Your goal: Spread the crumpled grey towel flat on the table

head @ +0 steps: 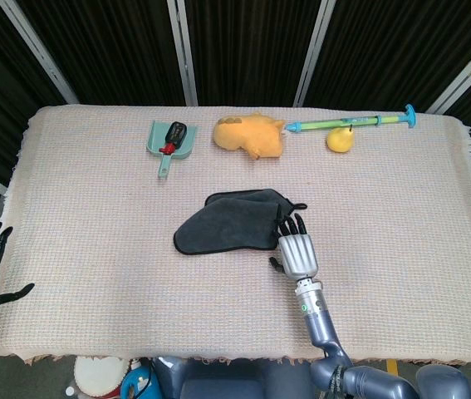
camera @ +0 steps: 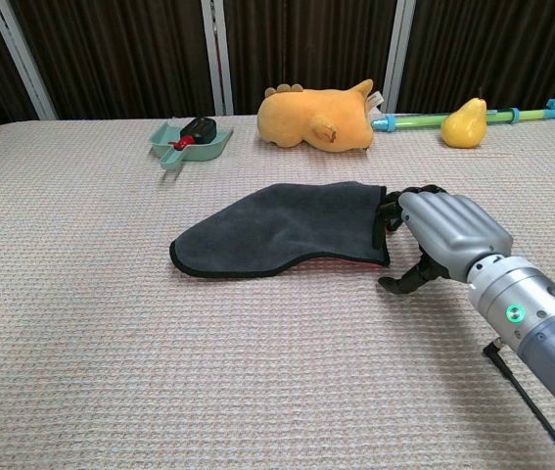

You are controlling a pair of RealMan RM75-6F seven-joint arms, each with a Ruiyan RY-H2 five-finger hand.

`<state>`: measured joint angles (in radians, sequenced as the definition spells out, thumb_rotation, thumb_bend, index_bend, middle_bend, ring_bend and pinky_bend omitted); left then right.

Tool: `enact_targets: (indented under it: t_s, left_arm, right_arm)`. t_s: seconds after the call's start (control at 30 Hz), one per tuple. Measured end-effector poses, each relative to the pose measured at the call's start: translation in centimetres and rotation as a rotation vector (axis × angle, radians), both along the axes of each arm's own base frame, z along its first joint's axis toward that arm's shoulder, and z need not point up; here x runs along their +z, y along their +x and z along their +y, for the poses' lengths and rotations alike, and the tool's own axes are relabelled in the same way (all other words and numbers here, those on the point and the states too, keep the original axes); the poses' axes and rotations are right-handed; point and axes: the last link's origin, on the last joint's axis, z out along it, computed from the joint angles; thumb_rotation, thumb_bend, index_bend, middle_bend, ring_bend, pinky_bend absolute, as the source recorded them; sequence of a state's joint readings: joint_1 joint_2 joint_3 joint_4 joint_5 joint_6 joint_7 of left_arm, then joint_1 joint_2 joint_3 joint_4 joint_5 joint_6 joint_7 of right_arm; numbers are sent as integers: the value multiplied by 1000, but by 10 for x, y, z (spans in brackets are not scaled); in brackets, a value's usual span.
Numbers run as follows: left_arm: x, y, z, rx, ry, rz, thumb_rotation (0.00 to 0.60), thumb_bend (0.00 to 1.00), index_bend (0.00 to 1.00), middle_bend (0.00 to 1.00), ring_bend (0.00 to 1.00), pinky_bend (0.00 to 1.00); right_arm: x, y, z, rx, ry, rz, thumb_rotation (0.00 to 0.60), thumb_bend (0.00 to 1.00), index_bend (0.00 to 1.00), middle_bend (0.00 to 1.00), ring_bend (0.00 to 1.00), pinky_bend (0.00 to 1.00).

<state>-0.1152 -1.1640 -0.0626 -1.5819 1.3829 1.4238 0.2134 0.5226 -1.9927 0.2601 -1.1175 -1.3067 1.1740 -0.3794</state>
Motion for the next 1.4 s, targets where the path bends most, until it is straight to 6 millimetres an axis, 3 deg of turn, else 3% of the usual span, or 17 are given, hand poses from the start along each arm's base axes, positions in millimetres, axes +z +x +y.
enact_targets:
  t_s: [0.37,0.6,0.77,1.17,1.4]
  left_arm:
    - [-2,0,2,-2,2,3,600,0,0,0,0,77]
    - [-5,0,2,-2,-6,7,600,0,0,0,0,77]
    - [-6,0,2,-1,-10,10,600,0,0,0,0,77]
    - [-6,2,1,-10,-12,5,600,0,0,0,0,77]
    - [-8,4,0,-17,-21,7,600,0,0,0,0,77]
  right_arm:
    - [-12,3,-3,6,9,1,600,272,546,220,125,69]
    - [-16,7,-6,18,10,-8,600,447,573,220,125,70]
    - [-17,8,-5,24,12,-13,600,487,578,220,125,70]
    - [-14,9,-2,31,16,-23,600,546,613,220,125,69]
    - [3,17,-4,82,-12,-40,600,545,613,220,124,70]
